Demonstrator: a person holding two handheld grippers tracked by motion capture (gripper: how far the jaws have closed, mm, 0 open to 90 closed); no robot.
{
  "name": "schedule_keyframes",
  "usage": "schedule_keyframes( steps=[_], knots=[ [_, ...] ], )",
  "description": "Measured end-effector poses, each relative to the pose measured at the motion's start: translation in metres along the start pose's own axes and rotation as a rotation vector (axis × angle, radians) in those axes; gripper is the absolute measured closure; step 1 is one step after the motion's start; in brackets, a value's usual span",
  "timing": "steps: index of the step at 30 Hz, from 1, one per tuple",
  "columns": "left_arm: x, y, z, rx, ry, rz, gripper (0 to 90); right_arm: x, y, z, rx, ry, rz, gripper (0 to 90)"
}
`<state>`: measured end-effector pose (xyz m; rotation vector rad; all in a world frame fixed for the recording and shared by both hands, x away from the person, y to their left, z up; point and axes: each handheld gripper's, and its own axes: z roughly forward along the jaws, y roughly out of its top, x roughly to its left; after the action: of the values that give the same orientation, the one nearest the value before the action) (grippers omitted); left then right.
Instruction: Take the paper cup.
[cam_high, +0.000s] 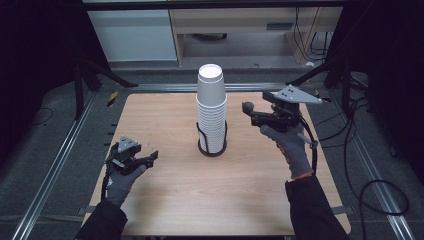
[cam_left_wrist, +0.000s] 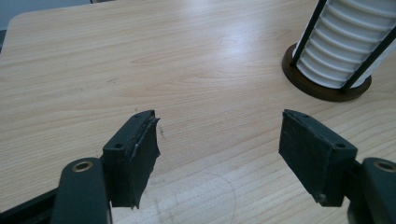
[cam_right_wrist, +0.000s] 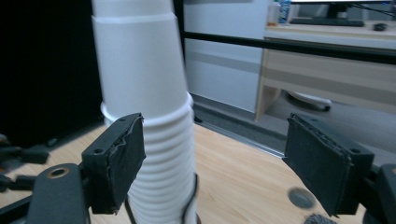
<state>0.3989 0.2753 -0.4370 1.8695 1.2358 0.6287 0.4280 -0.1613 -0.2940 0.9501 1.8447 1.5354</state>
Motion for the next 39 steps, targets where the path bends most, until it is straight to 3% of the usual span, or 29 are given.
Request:
schedule_keyframes(
  steps=[4,12,20,24,32,39],
  knots=[
    [0.001,0.0,-0.001,0.0,0.001,-0.005,27.2,0.016,0.021,0.018,-0.011,0.05,-0.011,19.4],
    [0.0,0.0,0.0,0.004,-0.003,0.003,27.0,0.033,0.033,0.048,-0.015,0.087,-0.017,17.9],
    [0.001,0.0,0.001,0.009,-0.002,-0.001,26.9,0.042,0.034,0.074,0.004,0.116,-0.008,14.6],
    [0.0,0.0,0.001,0.008,-0.006,0.001,26.8,0.045,0.032,0.087,0.018,0.099,-0.005,13.5],
    [0.0,-0.001,0.002,0.018,-0.009,0.007,26.6,0.044,0.022,0.105,0.071,0.096,-0.017,12.5],
    [0.0,-0.002,0.004,0.024,-0.012,0.01,26.4,0.045,0.018,0.112,0.07,0.101,-0.02,11.1]
  ],
)
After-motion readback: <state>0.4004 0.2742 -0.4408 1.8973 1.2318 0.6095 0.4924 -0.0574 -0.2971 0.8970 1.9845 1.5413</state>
